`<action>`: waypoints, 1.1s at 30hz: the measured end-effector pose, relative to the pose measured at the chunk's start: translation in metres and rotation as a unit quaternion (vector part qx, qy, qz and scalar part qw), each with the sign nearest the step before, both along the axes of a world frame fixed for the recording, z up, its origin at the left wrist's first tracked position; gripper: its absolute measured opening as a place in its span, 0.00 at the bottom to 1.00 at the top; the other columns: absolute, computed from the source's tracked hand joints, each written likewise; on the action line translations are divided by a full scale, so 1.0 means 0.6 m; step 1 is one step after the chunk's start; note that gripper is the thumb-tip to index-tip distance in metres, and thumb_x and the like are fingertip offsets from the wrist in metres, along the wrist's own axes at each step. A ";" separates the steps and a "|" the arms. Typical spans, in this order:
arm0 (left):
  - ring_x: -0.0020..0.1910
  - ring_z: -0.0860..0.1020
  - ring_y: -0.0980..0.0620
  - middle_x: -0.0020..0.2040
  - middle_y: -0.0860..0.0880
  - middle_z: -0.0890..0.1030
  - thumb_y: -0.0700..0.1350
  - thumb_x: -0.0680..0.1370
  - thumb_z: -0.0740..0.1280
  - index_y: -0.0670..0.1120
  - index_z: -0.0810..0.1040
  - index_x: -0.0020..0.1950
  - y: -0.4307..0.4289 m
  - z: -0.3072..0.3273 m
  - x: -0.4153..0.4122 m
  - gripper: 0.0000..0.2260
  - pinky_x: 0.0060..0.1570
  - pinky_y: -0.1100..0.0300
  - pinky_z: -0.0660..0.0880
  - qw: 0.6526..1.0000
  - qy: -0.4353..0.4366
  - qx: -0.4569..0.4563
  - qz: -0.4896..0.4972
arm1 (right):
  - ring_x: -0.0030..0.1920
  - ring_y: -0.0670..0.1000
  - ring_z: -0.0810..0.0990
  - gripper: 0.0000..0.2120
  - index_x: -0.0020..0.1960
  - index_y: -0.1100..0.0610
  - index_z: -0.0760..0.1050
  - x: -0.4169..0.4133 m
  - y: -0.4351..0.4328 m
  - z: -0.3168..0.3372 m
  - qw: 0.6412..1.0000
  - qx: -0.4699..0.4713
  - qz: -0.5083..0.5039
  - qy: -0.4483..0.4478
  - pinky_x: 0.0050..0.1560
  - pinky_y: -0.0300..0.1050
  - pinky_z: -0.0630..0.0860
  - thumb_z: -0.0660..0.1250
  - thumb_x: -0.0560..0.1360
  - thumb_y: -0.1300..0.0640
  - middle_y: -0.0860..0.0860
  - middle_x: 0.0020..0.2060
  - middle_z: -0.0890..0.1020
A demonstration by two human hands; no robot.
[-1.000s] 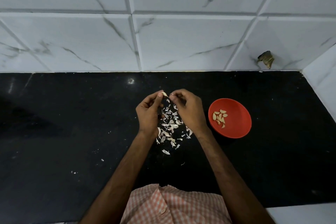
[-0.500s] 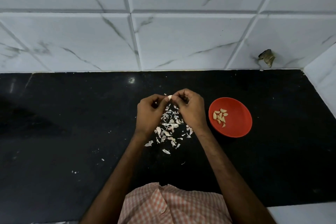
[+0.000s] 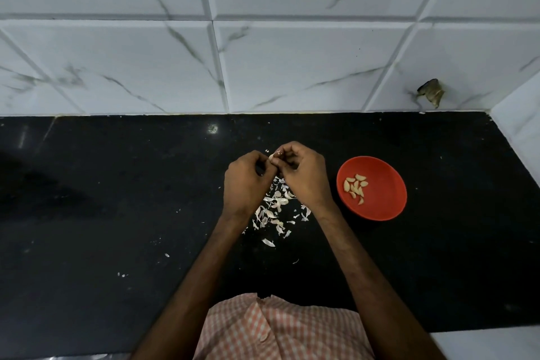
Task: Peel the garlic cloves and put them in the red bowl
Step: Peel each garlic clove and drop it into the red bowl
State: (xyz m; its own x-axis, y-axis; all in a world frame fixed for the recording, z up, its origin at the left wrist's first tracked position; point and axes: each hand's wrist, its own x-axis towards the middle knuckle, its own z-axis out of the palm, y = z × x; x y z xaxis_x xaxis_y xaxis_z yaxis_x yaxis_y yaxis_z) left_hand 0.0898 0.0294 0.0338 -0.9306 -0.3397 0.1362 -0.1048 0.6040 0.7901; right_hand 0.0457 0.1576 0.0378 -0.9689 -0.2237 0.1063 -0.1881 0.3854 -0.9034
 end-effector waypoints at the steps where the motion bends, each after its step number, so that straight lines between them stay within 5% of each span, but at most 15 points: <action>1: 0.32 0.78 0.59 0.35 0.56 0.80 0.47 0.79 0.70 0.48 0.82 0.45 0.000 0.000 0.000 0.05 0.33 0.64 0.74 1.000 0.002 -0.003 0.002 | 0.45 0.42 0.84 0.05 0.51 0.60 0.81 0.001 -0.001 0.000 1.000 0.003 0.000 0.004 0.49 0.38 0.82 0.73 0.75 0.66 0.48 0.43 0.85; 7: 0.32 0.78 0.55 0.34 0.53 0.79 0.45 0.77 0.71 0.47 0.79 0.41 -0.001 -0.001 -0.002 0.06 0.33 0.56 0.77 1.000 0.021 -0.016 0.000 | 0.44 0.42 0.84 0.05 0.50 0.59 0.82 0.000 -0.002 -0.001 1.000 0.009 -0.006 0.012 0.47 0.34 0.80 0.72 0.76 0.66 0.48 0.42 0.85; 11: 0.33 0.78 0.57 0.35 0.56 0.80 0.47 0.79 0.70 0.49 0.80 0.42 -0.005 -0.003 0.000 0.06 0.32 0.63 0.73 1.000 0.017 0.019 -0.004 | 0.42 0.42 0.84 0.03 0.48 0.58 0.83 0.000 0.000 0.002 1.000 0.002 -0.012 0.018 0.45 0.34 0.81 0.73 0.76 0.64 0.46 0.41 0.85; 16: 0.36 0.81 0.51 0.39 0.52 0.82 0.47 0.82 0.67 0.48 0.80 0.48 -0.011 -0.010 0.004 0.05 0.35 0.52 0.79 0.995 0.021 0.091 -0.037 | 0.42 0.43 0.85 0.03 0.49 0.60 0.83 0.003 -0.004 -0.001 0.999 0.011 -0.008 0.041 0.46 0.37 0.81 0.72 0.76 0.64 0.49 0.41 0.86; 25: 0.40 0.82 0.57 0.44 0.53 0.84 0.39 0.80 0.69 0.44 0.82 0.53 -0.002 -0.023 0.000 0.04 0.40 0.61 0.79 0.982 0.051 0.182 -0.008 | 0.37 0.43 0.84 0.02 0.46 0.60 0.84 0.004 -0.006 0.000 0.995 0.055 -0.020 0.077 0.42 0.37 0.81 0.74 0.74 0.61 0.49 0.37 0.85; 33: 0.38 0.82 0.42 0.44 0.48 0.85 0.39 0.80 0.70 0.44 0.83 0.53 -0.001 -0.018 0.000 0.03 0.26 0.57 0.78 0.969 0.048 0.241 -0.016 | 0.37 0.45 0.84 0.02 0.46 0.62 0.83 0.005 -0.004 0.003 0.994 0.061 -0.016 0.088 0.42 0.43 0.82 0.73 0.75 0.63 0.50 0.38 0.85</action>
State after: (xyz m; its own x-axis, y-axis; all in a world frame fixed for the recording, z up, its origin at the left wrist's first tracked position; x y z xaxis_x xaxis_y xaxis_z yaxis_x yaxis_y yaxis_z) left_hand 0.0896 0.0288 0.0229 -0.9326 -0.3567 0.0556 -0.0037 0.1635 0.9865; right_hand 0.0488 0.1553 0.0394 -0.9443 -0.2154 0.2488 -0.3254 0.4983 -0.8036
